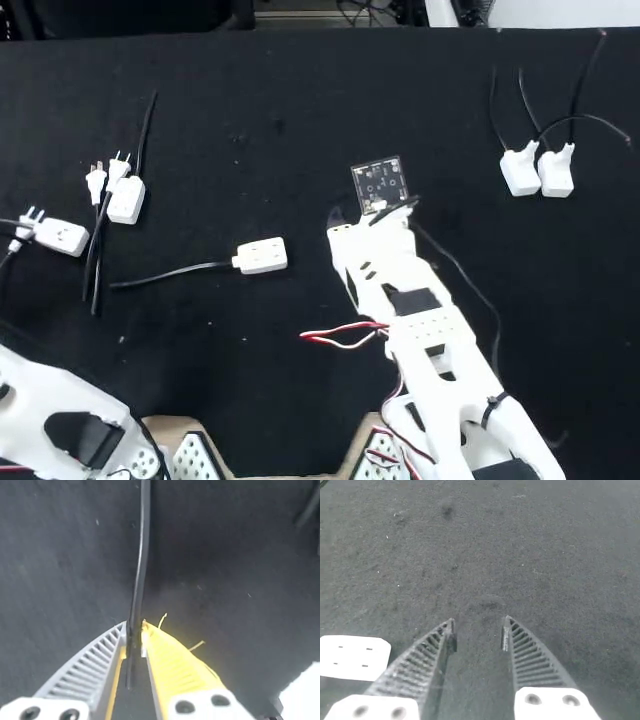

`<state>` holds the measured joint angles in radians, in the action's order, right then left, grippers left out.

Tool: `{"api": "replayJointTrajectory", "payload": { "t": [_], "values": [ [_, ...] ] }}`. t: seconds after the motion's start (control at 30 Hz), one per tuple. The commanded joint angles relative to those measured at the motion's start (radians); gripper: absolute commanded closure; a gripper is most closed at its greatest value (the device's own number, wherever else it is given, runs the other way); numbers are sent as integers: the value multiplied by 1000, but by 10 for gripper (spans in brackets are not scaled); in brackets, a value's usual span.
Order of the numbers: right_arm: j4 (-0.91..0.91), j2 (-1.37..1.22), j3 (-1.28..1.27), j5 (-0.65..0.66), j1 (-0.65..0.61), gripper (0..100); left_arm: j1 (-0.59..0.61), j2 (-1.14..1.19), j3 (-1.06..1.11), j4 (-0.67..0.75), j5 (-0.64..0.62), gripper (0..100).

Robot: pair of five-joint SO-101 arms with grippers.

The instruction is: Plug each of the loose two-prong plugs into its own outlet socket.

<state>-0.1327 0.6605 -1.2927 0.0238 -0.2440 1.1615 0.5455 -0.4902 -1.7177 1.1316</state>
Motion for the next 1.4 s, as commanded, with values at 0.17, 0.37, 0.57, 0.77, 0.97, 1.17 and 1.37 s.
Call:
{"api": "replayJointTrajectory", "payload": {
  "t": [0.17, 0.37, 0.57, 0.77, 0.97, 1.17, 1.37],
  "values": [
    [21, 25, 4, 2, -15, 851, 48, -264, -64, -40, -25, 971],
    [20, 25, 4, 2, -15, 851, -1, -428, -64, -40, -213, 971],
    [20, 31, 2, -2, -9, 851, -85, -577, -31, -40, -368, 971],
    [21, 31, 2, 0, -9, 852, -199, -798, 194, -40, -368, 971],
    [21, 31, 2, 0, -9, 853, -354, -1053, 415, -31, -365, 971],
    [18, 33, 10, -3, 46, 853, -596, -1263, 588, 37, -402, 971],
    [18, 58, 25, -84, 193, 853, -868, -1375, 832, 152, -628, 971]
  ]
}}
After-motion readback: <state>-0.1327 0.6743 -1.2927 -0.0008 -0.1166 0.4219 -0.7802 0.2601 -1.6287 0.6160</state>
